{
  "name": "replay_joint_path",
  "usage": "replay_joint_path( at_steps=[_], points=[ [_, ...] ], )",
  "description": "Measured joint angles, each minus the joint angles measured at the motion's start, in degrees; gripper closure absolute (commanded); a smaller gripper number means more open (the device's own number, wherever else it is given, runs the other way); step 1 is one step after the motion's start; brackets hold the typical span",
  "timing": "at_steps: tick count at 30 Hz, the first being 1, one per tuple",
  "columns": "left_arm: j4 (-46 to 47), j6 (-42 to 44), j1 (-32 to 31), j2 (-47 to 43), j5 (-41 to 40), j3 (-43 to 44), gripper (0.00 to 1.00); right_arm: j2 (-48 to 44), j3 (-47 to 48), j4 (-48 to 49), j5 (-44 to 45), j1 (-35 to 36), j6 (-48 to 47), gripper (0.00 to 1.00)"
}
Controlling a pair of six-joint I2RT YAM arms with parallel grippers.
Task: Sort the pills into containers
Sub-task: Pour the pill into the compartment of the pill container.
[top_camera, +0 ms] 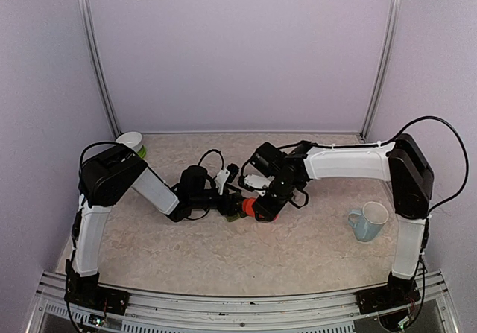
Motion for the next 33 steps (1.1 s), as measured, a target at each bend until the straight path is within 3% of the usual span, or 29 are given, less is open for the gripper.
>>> replay_joint_path(
  at_steps=[33],
  points=[
    [-0.44,0.00,-0.17,-0.04,-0.20,0.13,0.35,3.85,8.09,-8.96,10.78,3.52,-5.79,0.63]
  ],
)
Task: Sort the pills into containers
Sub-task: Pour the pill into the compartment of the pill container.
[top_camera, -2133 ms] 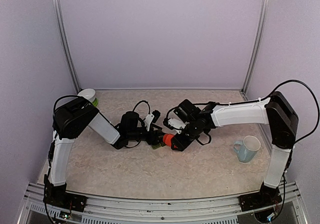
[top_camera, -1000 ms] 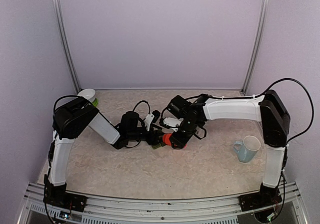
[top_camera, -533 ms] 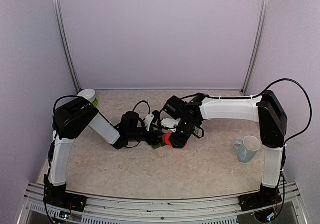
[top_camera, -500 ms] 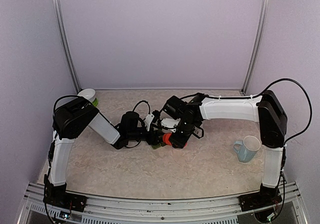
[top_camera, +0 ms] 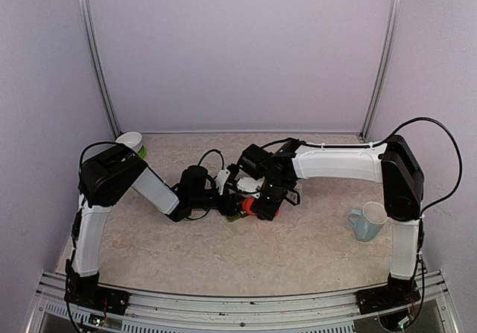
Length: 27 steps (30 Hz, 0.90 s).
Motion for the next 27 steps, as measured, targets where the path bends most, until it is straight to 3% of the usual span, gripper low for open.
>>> replay_joint_path(
  at_steps=[27],
  points=[
    [-0.46,-0.04,-0.04,-0.02,-0.04,0.22,0.35,2.08,3.54,-3.65,5.84,1.88,-4.35,0.61]
  ],
)
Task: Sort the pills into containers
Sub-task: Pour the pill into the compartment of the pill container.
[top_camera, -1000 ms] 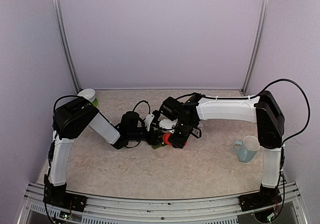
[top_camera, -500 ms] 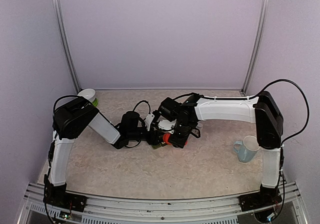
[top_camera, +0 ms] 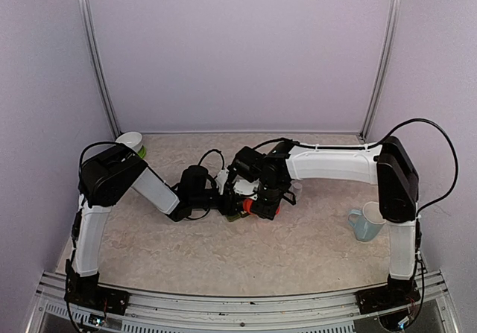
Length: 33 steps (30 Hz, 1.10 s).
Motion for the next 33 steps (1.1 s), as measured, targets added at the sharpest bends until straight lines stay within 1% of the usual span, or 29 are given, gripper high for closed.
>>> replay_joint_path(
  at_steps=[8,15,19,33],
  points=[
    [0.00,-0.02,-0.02,0.00,0.00,0.00,0.35,-0.02,-0.37,0.52,0.92,0.11,-1.03,0.60],
    [0.00,-0.09,-0.04,0.00,-0.07,0.02,0.35,-2.71,-5.60,6.21,0.13,0.11,-1.66,0.60],
    [0.00,-0.11,-0.04,0.00,-0.09,0.02,0.35,-3.43,-6.93,7.76,-0.81,0.09,-1.49,0.60],
    [-0.02,-0.11,-0.04,0.00,-0.09,0.02,0.35,-3.76,-7.41,8.22,-3.63,-0.04,1.22,0.60]
  ],
)
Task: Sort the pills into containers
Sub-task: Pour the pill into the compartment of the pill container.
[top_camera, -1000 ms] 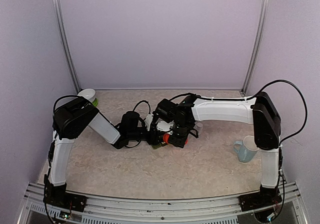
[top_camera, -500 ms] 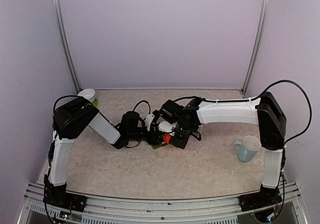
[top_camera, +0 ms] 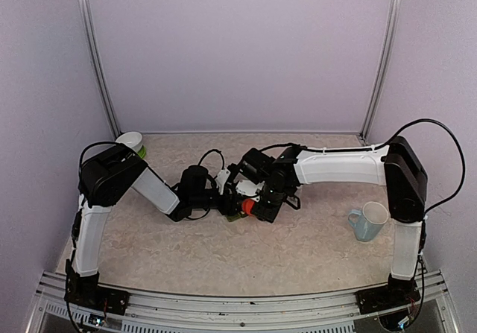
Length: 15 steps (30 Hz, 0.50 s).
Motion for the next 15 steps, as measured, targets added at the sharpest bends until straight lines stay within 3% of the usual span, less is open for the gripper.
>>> replay_joint_path(
  at_steps=[15],
  points=[
    [0.00,0.00,0.00,0.00,-0.02,0.00,0.35,0.04,0.79,-0.57,-8.66,-2.69,6.34,0.59]
  ],
)
